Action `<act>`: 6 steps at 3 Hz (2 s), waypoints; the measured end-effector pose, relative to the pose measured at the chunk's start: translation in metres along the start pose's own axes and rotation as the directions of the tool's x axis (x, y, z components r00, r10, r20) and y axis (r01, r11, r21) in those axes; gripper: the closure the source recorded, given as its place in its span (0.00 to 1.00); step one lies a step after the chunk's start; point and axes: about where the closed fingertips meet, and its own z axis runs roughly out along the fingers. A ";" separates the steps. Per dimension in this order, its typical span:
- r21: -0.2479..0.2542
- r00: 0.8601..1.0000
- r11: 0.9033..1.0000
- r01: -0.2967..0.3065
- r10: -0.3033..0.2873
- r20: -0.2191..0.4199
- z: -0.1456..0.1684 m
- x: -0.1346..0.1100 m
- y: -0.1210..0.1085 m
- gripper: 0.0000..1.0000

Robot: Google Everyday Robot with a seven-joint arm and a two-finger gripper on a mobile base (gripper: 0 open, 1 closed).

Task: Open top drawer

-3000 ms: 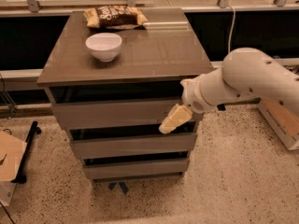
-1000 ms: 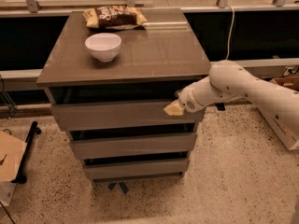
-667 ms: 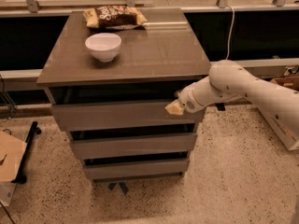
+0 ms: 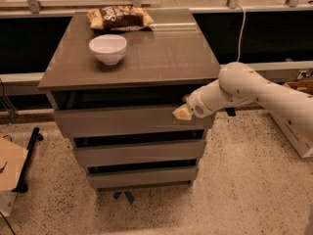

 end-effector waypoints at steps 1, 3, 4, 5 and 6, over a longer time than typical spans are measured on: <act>0.000 1.000 1.000 0.000 0.000 0.000 0.000 0.000 0.000 0.82; 0.000 1.000 1.000 0.000 0.000 0.000 -0.001 -0.001 0.000 0.36; 0.000 1.000 1.000 0.000 0.000 0.000 -0.001 -0.001 0.000 0.05; 0.000 1.000 1.000 0.000 0.000 0.000 -0.001 -0.001 0.000 0.00; 0.021 0.998 0.999 0.035 -0.034 -0.054 -0.004 0.007 -0.012 0.00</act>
Offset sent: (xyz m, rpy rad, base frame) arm 0.0000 0.0000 0.0000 0.0000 0.0000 0.0000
